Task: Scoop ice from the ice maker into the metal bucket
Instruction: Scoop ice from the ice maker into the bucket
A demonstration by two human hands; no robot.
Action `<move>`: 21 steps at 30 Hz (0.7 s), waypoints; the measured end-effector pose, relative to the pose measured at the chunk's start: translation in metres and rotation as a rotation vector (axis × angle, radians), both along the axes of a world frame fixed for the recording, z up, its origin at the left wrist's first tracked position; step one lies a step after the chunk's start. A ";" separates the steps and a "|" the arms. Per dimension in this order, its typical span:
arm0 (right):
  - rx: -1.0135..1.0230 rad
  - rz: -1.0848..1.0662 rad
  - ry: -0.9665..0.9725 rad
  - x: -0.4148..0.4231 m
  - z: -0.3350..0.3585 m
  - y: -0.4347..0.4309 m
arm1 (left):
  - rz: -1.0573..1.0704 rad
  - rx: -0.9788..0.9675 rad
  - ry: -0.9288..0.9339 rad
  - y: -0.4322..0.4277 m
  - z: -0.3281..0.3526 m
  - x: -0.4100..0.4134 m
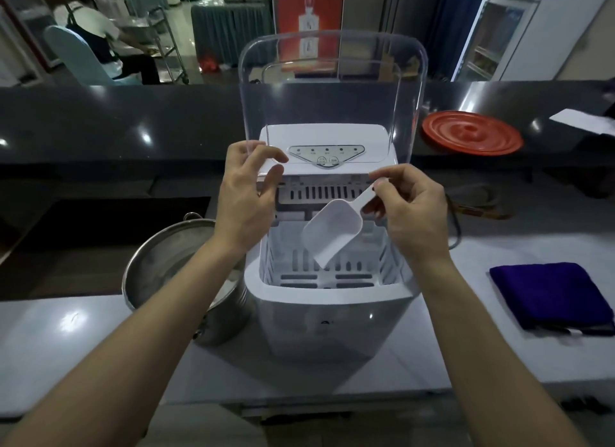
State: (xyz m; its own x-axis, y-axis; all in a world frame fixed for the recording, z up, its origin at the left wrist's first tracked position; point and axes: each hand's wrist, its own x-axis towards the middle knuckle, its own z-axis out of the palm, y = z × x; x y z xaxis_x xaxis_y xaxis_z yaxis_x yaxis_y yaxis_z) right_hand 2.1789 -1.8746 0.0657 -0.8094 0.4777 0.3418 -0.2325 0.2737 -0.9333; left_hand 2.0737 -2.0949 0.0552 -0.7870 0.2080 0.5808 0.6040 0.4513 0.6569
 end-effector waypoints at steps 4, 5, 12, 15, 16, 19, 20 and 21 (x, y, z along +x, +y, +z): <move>-0.037 -0.022 -0.003 0.001 0.003 -0.002 | -0.018 0.014 -0.025 -0.001 -0.002 -0.004; -0.062 -0.030 0.007 0.001 0.004 -0.003 | -0.027 0.026 -0.045 -0.002 -0.002 -0.004; -0.453 -0.097 0.074 0.014 0.011 -0.018 | -0.119 0.175 -0.159 -0.058 -0.002 0.009; -0.597 -0.084 0.074 0.023 0.017 -0.044 | -0.083 0.218 -0.174 -0.100 0.006 0.004; -0.630 -0.066 0.080 0.024 0.019 -0.055 | -0.072 0.235 -0.176 -0.115 0.008 0.001; -0.674 0.004 0.091 0.024 0.027 -0.095 | -0.061 0.272 -0.226 -0.153 0.011 -0.002; -0.680 0.026 0.092 0.024 0.030 -0.109 | -0.065 0.268 -0.239 -0.164 0.012 -0.001; -0.678 0.041 0.094 0.024 0.032 -0.125 | -0.070 0.255 -0.245 -0.176 0.012 0.000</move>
